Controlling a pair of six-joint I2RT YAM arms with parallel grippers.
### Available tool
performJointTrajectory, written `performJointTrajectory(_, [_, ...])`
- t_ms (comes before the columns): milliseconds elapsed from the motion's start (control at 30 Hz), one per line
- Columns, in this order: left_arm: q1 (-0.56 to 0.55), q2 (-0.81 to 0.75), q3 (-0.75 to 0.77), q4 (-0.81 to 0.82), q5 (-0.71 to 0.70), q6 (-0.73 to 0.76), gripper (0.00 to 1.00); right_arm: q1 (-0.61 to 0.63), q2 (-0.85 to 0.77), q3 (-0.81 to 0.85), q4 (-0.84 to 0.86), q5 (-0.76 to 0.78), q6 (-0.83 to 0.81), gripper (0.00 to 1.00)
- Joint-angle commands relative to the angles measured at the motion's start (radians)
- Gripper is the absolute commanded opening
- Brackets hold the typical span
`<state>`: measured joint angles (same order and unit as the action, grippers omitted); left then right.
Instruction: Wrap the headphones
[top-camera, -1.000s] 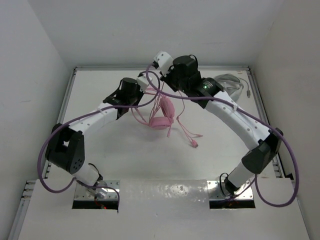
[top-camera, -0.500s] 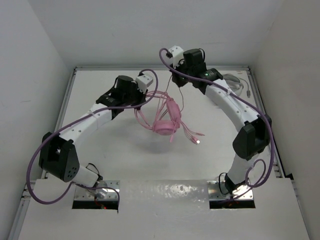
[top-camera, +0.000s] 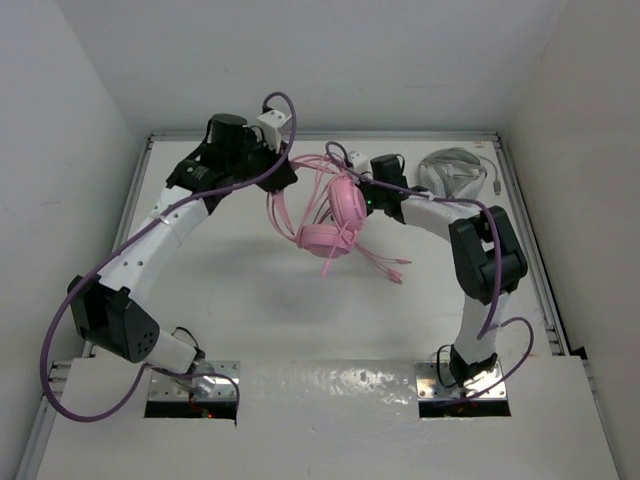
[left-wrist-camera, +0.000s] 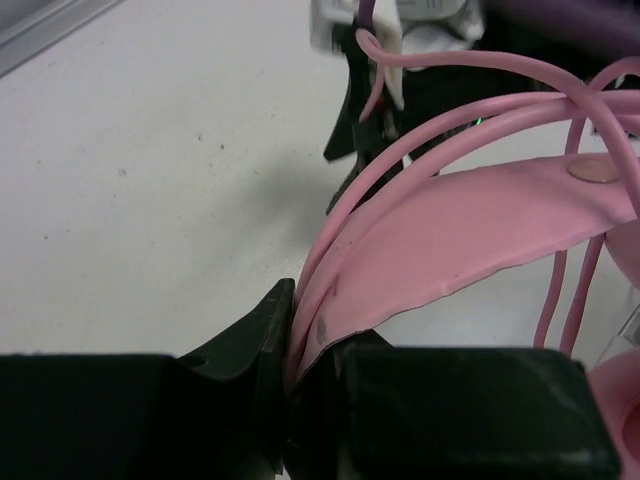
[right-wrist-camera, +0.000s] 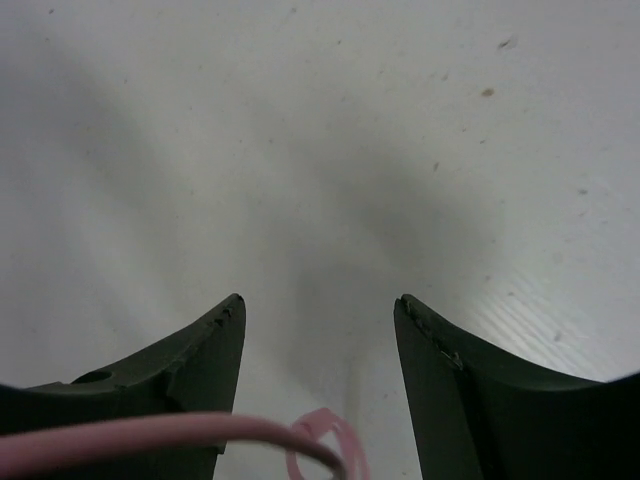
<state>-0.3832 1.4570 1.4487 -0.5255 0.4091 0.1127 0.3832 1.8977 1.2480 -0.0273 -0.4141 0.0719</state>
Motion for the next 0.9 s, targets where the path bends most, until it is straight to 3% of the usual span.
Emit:
performJointTrajectory(0, [0.035, -0.020, 0.097, 0.010, 0.057, -0.097, 0.00, 0.008, -0.005, -0.057, 0.250, -0.088, 0.107, 0.61])
performJointTrajectory(233, [0.125, -0.015, 0.185, -0.027, 0.112, -0.149, 0.00, 0.009, 0.003, -0.176, 0.287, -0.045, 0.131, 0.61])
performJointTrajectory(433, [0.173, 0.002, 0.206, -0.016, 0.166, -0.183, 0.00, 0.022, -0.002, -0.217, 0.218, 0.072, 0.106, 0.53])
performJointTrajectory(467, [0.172, 0.008, 0.213, -0.018, 0.165, -0.183, 0.00, 0.025, 0.000, -0.217, 0.210, 0.074, 0.103, 0.49])
performJointTrajectory(500, [0.175, 0.011, 0.214, -0.019, 0.163, -0.186, 0.00, 0.029, 0.004, -0.217, 0.189, 0.078, 0.098, 0.33])
performJointTrajectory(600, [0.197, 0.019, 0.216, -0.011, 0.180, -0.206, 0.00, 0.037, 0.003, -0.220, 0.135, 0.136, 0.097, 0.09])
performJointTrajectory(733, [0.300, 0.029, 0.199, 0.037, 0.270, -0.284, 0.00, 0.040, -0.041, -0.283, 0.098, 0.199, 0.100, 0.01])
performJointTrajectory(867, [0.421, 0.045, 0.147, 0.132, 0.370, -0.398, 0.00, 0.075, -0.107, -0.381, 0.115, 0.302, 0.118, 0.00])
